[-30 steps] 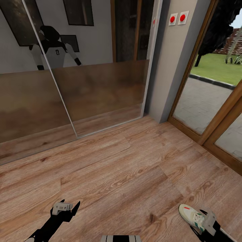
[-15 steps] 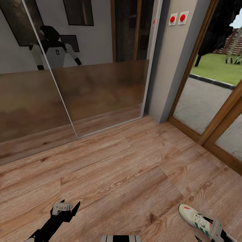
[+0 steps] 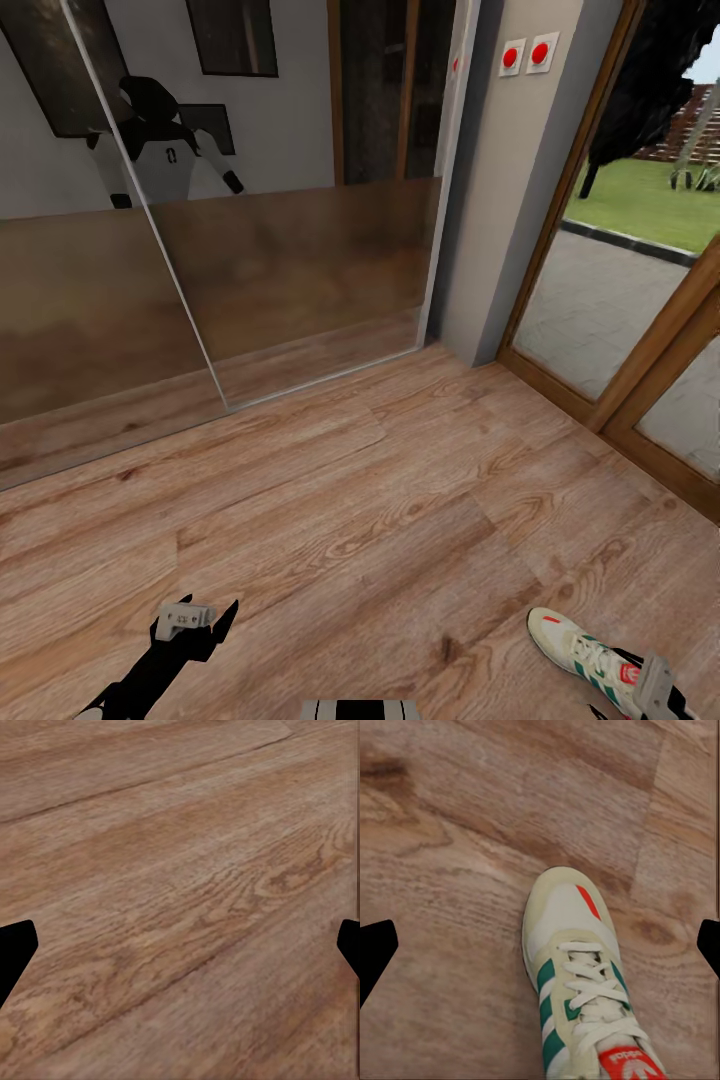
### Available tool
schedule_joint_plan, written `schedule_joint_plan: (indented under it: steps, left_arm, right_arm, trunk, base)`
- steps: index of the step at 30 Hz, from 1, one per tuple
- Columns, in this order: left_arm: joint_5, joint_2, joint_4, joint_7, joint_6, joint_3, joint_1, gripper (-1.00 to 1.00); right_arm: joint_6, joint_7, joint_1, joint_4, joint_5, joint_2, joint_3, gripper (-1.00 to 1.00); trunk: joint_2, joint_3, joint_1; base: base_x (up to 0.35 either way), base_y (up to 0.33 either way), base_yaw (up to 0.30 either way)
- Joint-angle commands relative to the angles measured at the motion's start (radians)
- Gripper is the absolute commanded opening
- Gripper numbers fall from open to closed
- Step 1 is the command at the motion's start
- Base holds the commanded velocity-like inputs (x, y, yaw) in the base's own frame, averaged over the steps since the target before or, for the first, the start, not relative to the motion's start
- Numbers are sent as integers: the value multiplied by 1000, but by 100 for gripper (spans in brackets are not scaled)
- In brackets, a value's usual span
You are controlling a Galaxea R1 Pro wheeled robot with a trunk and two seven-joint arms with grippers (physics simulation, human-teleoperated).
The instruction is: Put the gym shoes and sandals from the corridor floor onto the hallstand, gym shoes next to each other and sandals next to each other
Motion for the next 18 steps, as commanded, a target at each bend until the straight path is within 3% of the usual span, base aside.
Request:
schedule_joint_plan:
  steps: [1, 13, 18]
  left_arm:
    - [0, 0, 0, 0, 0, 0, 0, 100]
    - [1, 0, 1, 0, 0, 1, 0, 100]
    - [1, 0, 1, 0, 0, 1, 0, 100]
  right_arm:
    - [0, 0, 0, 0, 0, 0, 0, 100]
    - [0, 3, 0, 1, -7, -2, -1, 100]
    - [0, 3, 0, 1, -8, -2, -19, 100]
  trunk:
    - [0, 0, 0]
    - [0, 0, 0]
    - [0, 0, 0]
  base:
    - [0, -148, 0]
    - [0, -80, 0]
    - [0, -16, 0]
